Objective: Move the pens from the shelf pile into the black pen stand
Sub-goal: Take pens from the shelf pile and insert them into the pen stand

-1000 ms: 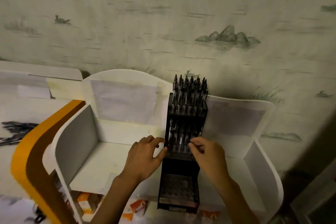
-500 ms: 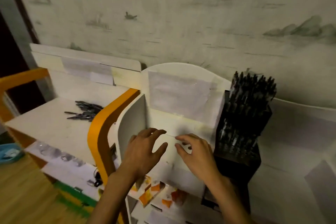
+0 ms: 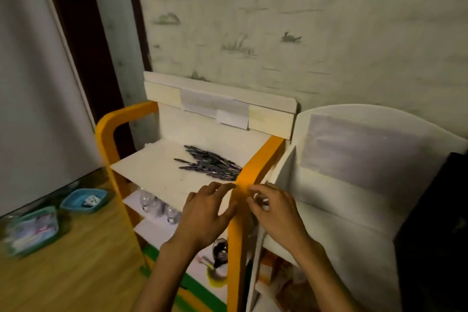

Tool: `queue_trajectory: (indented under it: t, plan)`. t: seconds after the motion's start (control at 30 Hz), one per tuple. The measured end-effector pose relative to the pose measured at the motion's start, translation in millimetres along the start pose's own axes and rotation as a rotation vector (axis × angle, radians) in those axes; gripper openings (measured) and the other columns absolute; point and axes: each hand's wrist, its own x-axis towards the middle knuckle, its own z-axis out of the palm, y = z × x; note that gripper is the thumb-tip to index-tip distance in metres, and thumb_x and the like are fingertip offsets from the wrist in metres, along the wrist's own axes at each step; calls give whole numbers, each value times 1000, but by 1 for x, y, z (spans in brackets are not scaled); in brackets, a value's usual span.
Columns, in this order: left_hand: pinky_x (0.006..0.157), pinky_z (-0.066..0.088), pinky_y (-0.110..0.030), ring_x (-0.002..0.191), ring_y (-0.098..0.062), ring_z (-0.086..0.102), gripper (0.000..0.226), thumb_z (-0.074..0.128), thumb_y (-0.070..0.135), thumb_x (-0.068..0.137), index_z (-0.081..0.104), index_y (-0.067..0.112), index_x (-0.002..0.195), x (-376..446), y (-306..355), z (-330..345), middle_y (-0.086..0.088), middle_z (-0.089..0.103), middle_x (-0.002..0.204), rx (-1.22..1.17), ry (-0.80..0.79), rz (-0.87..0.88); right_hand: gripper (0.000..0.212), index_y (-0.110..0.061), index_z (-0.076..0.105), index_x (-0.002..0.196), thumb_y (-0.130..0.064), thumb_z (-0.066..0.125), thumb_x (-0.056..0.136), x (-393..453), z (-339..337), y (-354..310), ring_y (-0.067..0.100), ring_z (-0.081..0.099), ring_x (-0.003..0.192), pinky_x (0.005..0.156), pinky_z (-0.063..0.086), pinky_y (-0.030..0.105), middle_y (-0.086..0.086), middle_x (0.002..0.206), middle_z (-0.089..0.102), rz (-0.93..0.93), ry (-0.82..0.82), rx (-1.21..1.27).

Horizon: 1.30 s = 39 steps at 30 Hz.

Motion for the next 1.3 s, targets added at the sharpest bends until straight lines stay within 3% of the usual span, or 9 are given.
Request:
queue_trajectory:
  t: [0.07, 0.43, 0.73, 1.1, 1.3]
  plan:
    - [100, 41, -40, 128, -15, 48, 49, 36, 61, 99, 36, 44, 144, -1, -35, -8, 9, 49, 143, 31, -7, -33, 27, -34, 64, 119, -34, 63, 92, 15, 33, -18, 1, 60, 102, 90, 53, 26, -15, 118, 62, -7, -14, 0]
    - [109, 40, -44, 131, -17, 48, 48, 38, 58, 99, 36, 43, 144, 11, -175, -42, 6, 45, 149, 15, -53, -130, 29, -30, 62, 124, -30, 59, 95, 78, 154, -66, 6, 57, 105, 88, 49, 23, -10, 124, 59, 62, -79, -81]
    - [106, 41, -41, 130, -18, 48, 48, 41, 55, 99, 40, 39, 144, 70, -268, -29, 4, 48, 145, 14, -87, -86, 32, -29, 61, 127, -33, 59, 95, 133, 219, -47, 7, 56, 112, 88, 44, 18, -11, 126, 60, 127, -86, -184]
    - [100, 41, -37, 124, -18, 50, 44, 45, 51, 99, 43, 37, 141, 170, -362, 22, 4, 52, 139, -27, -239, -37, 32, -31, 62, 126, -32, 62, 93, 214, 282, -1, 14, 57, 115, 93, 51, 32, -5, 128, 60, 332, -43, -186]
    - [106, 35, -39, 130, -16, 45, 44, 48, 50, 97, 46, 38, 140, 208, -385, 62, 6, 49, 144, -19, -251, 1, 33, -28, 60, 129, -30, 59, 95, 218, 297, 25, 12, 49, 124, 101, 39, 26, -7, 133, 58, 416, -33, -220]
